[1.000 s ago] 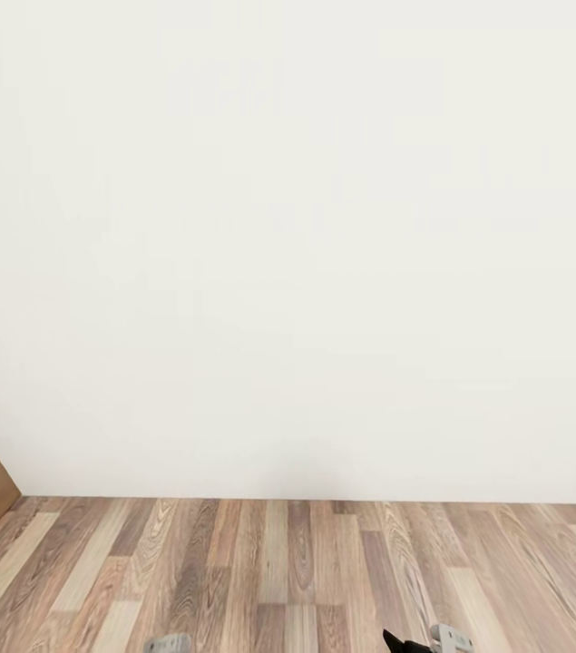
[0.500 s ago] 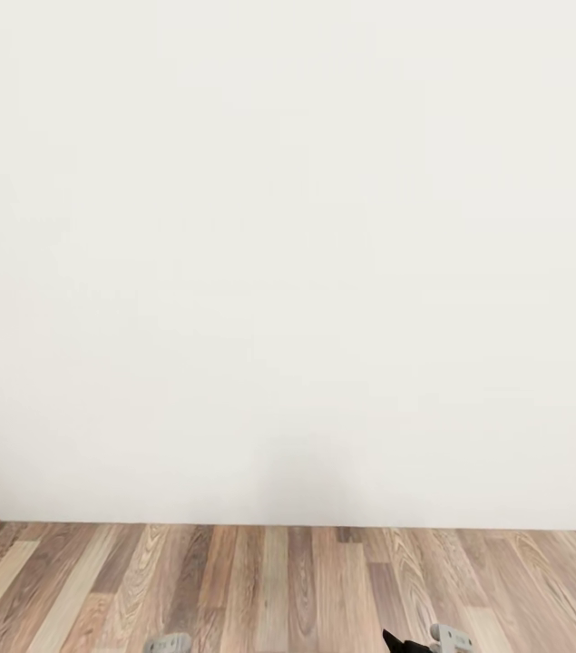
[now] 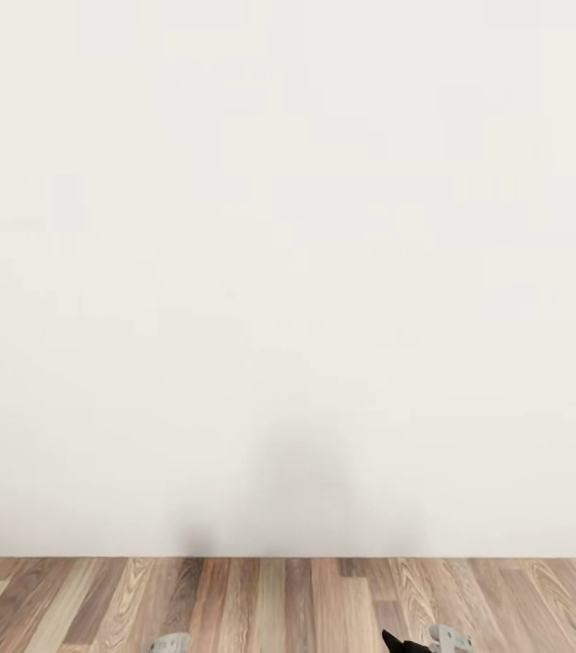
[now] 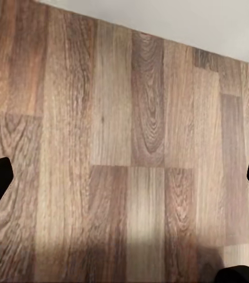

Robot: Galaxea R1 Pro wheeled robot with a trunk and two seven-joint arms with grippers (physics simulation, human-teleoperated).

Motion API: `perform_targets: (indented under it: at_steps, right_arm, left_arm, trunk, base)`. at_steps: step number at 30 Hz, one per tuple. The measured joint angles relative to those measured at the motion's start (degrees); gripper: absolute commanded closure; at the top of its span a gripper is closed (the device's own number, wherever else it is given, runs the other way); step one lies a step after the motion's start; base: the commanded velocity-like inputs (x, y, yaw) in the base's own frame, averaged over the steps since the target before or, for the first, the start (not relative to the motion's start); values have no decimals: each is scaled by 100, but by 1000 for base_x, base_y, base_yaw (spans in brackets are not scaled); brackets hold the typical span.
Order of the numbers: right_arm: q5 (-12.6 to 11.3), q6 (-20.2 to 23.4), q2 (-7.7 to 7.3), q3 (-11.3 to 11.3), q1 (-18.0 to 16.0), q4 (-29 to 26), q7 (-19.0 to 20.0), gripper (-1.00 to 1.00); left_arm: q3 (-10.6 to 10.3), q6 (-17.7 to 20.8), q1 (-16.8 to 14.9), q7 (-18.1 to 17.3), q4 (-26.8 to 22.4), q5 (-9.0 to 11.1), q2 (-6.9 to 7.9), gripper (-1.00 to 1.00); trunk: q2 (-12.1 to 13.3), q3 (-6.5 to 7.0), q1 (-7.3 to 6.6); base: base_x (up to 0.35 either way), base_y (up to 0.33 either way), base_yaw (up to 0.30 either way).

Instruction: In the bedroom, move the book from the bed onto either nightstand, and place the two sandals side by side next to the bed.

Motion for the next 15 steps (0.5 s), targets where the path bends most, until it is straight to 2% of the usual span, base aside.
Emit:
perform_targets:
  at_steps: [5,15]
  right_arm:
    - [1,0,0,0,-1,0,0,-100]
    - [-1,0,-10,0,-1,-1,13,-100]
  left_arm:
    - [0,0,-1,0,1,0,0,-100]
    - [0,0,-1,1,1,0,0,-100]
  trunk:
    - [0,0,0]
    - [0,0,1]
  base:
    - [325,0,-174]
    - [305,0,-269]
